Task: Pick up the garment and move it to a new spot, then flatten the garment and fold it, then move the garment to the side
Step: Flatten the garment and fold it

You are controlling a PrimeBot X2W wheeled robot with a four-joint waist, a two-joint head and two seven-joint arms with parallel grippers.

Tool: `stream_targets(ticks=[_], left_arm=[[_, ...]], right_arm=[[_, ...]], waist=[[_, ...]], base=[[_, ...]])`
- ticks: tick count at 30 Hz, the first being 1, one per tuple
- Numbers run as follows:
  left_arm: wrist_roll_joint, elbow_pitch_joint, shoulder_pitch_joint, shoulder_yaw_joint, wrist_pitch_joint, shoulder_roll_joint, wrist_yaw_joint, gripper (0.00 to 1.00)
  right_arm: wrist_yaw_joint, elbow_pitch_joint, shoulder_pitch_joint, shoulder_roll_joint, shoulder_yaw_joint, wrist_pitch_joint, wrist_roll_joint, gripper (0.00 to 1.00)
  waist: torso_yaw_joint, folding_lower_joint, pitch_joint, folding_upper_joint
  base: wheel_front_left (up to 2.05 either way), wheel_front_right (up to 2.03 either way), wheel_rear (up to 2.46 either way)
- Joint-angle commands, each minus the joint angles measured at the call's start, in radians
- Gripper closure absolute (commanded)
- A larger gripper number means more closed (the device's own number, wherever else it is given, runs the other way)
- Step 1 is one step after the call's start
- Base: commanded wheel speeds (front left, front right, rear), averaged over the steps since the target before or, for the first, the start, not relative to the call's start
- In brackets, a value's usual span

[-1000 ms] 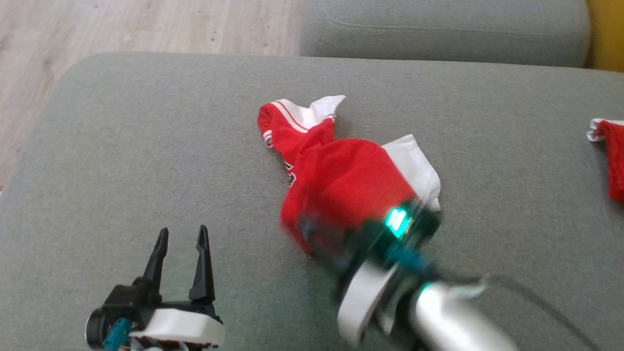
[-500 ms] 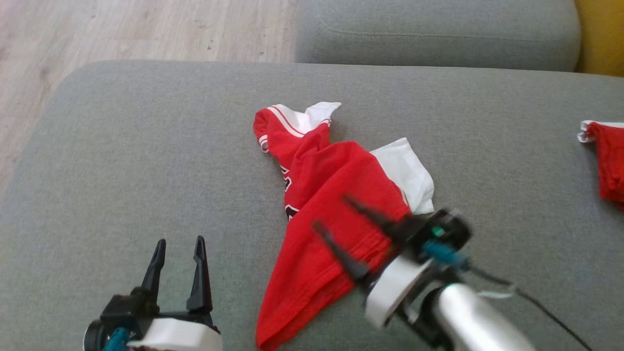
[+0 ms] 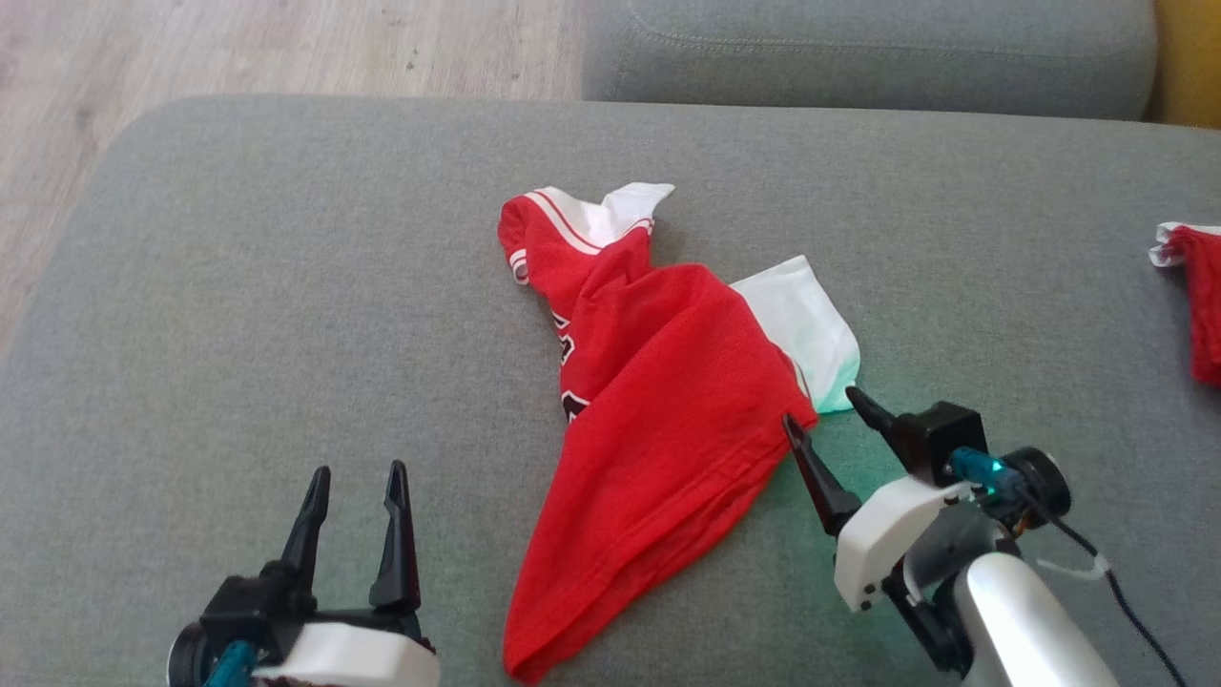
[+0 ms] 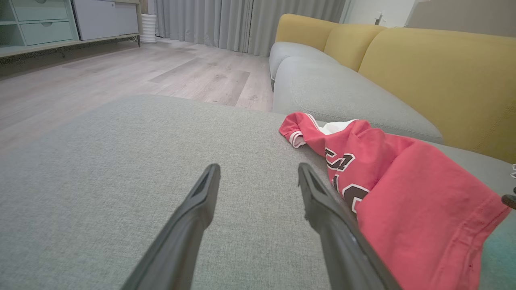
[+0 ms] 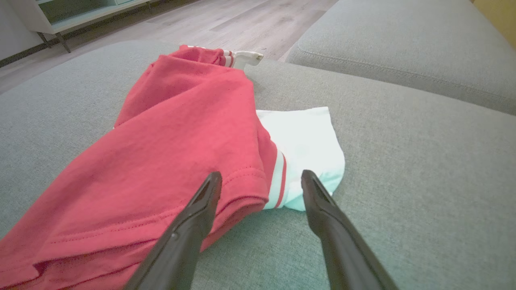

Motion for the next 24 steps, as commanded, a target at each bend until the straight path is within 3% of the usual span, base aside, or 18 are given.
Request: stream_targets(ticks=[1,6,8,9,10,11,14,19,24], left_arm=[[-0.002,-0.031,-0.052,0.038,-0.005,0.016,0.003,0.0],[-0.002,-0.029,-0.062,0.039,-0.006,0.016,0.001,0.0],[-0.001,-0.028,-0.067,0.037,-0.006,0.015,-0.001,0.0],[-0.001,-0.026,-0.069,0.036,-0.006,0.015,-0.001,0.0],[-0.001,-0.025,-0.071,0.036,-0.006,0.014,-0.002,0.0],[-0.001,-0.025,-0.071,0.036,-0.006,0.014,-0.002,0.0],[-0.001,-0.022,-0.072,0.035,-0.007,0.014,-0.002,0.0],[-0.003,-0.015,-0.074,0.036,-0.009,0.011,-0.002,0.0],[-0.006,-0.012,-0.076,0.038,-0.01,0.008,-0.002,0.0]], right_arm=[[-0.001,-0.003,-0.037,0.017,0.012,-0.024,0.009,0.0],[-0.001,0.086,-0.087,0.033,0.021,-0.039,0.034,0.0],[-0.001,0.11,-0.11,0.039,0.035,-0.051,0.039,0.29],[-0.001,0.118,-0.12,0.041,0.044,-0.058,0.044,0.52],[-0.001,0.124,-0.127,0.043,0.053,-0.064,0.05,0.65],[-0.001,0.124,-0.127,0.043,0.053,-0.064,0.05,0.65],[-0.001,0.127,-0.145,0.047,0.081,-0.083,0.06,1.0],[-0.001,0.095,-0.172,0.05,0.138,-0.109,0.061,1.0],[-0.001,0.041,-0.212,0.052,0.271,-0.103,0.113,1.0]], waist=[[0.004,0.0,0.008,0.0],[0.011,0.0,0.023,0.0],[0.016,0.0,0.029,0.0],[0.019,0.0,0.031,0.0],[0.021,0.0,0.032,0.0],[0.021,0.0,0.032,0.0],[0.025,0.0,0.033,0.0],[0.036,0.0,0.025,0.0],[0.068,0.0,0.012,0.0]], base=[[0.0,0.0,0.0],[0.0,0.0,0.0],[0.0,0.0,0.0],[0.0,0.0,0.0],[0.0,0.0,0.0],[0.0,0.0,0.0],[0.0,0.0,0.0],[0.0,0.0,0.0],[0.0,0.0,0.0]])
